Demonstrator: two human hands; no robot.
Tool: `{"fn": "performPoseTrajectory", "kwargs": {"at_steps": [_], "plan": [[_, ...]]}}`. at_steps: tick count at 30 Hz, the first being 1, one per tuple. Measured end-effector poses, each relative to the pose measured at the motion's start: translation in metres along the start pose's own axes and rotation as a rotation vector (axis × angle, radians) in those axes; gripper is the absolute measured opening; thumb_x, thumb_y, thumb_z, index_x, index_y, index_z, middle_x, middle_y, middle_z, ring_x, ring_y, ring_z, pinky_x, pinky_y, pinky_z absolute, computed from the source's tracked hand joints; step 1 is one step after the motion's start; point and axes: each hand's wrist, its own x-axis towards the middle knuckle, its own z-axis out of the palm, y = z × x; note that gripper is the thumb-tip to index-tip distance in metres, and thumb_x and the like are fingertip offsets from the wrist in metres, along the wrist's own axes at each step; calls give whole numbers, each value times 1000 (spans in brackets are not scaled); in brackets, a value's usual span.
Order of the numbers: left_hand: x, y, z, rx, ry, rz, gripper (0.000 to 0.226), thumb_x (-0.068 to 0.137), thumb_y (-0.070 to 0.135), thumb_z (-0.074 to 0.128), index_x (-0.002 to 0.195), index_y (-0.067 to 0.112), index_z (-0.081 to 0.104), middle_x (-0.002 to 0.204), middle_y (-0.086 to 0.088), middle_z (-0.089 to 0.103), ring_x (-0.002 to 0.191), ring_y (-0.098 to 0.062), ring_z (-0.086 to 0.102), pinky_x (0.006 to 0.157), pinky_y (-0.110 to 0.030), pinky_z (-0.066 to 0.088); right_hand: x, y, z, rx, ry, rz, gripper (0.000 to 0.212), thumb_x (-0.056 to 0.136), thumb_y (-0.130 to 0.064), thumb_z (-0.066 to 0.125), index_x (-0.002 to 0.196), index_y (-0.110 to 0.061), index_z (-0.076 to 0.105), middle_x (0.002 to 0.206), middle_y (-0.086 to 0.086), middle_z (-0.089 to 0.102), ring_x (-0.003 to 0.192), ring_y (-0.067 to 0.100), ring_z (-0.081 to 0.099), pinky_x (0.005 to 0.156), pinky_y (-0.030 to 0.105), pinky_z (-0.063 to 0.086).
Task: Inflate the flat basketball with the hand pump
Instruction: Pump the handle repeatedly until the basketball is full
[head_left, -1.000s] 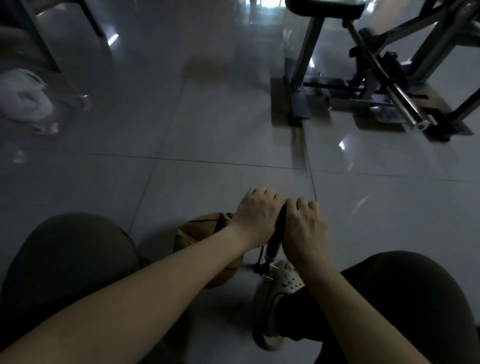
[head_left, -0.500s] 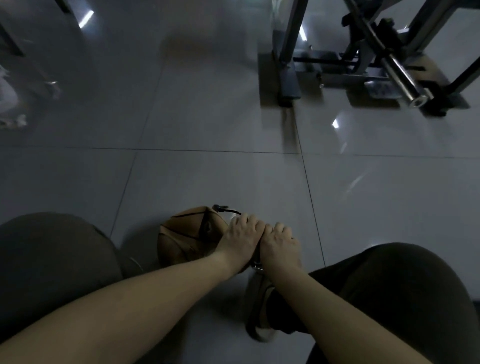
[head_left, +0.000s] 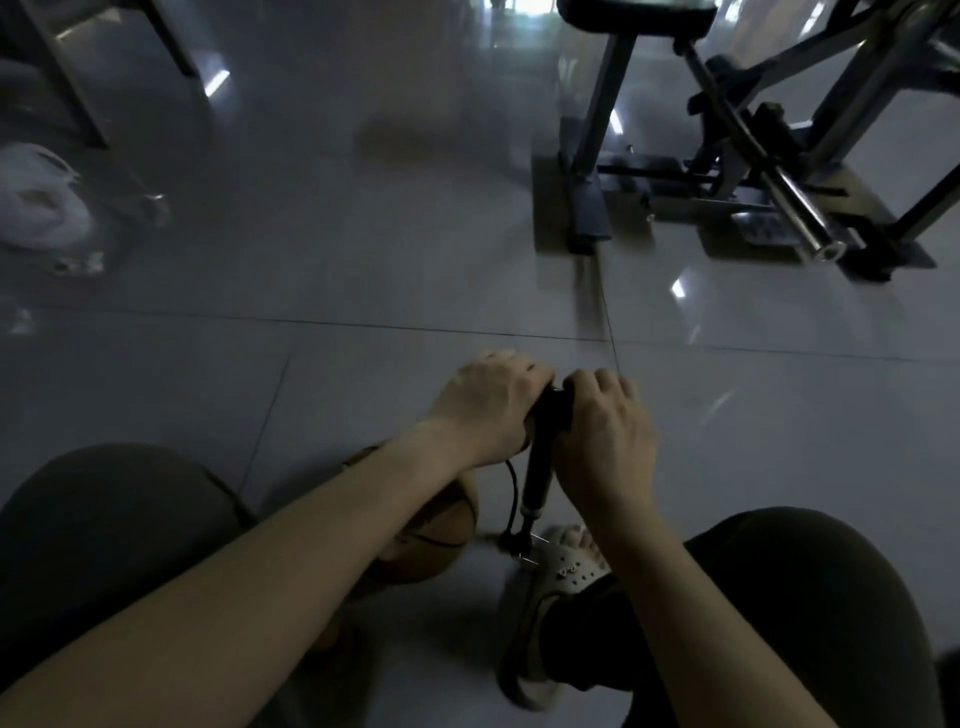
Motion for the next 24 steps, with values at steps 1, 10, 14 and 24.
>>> {"fn": "performPoseTrajectory", "kwargs": {"at_steps": [1, 10, 14, 24], "plan": [[-5, 1, 6, 36, 44, 25, 12, 82, 16, 56, 94, 18, 55, 90, -3, 57, 81, -22, 51, 71, -32, 37, -3, -1, 5, -39, 23, -15, 11, 87, -23, 56, 95, -15, 55, 91, 3, 54, 83, 21, 46, 64, 34, 43], [-45, 4, 121, 170, 9, -84, 14, 85, 9, 41, 99, 14, 43, 90, -8, 49, 79, -25, 44, 66, -37, 39, -37, 10, 72, -180, -378, 7, 16, 86, -15, 62, 98, -17, 50, 98, 8, 48, 84, 24, 46, 65, 31, 36], [-49, 8, 149, 213, -99, -64, 21, 85, 9, 50, 105, 12, 43, 95, -11, 48, 83, -27, 46, 69, -38, 41, -47, 17, 84, -204, -581, 49, 19, 95, -20, 50, 113, -19, 43, 116, 8, 44, 101, 23, 46, 75, 31, 38], [-26, 20, 116, 67, -324, -102, 26, 97, 17, 40, 122, 20, 46, 123, -2, 52, 114, -22, 47, 98, -34, 35, -36, 18, 61, -5, -659, 118, 18, 91, -17, 60, 109, -17, 58, 113, 3, 56, 107, 23, 51, 84, 28, 39]]}}
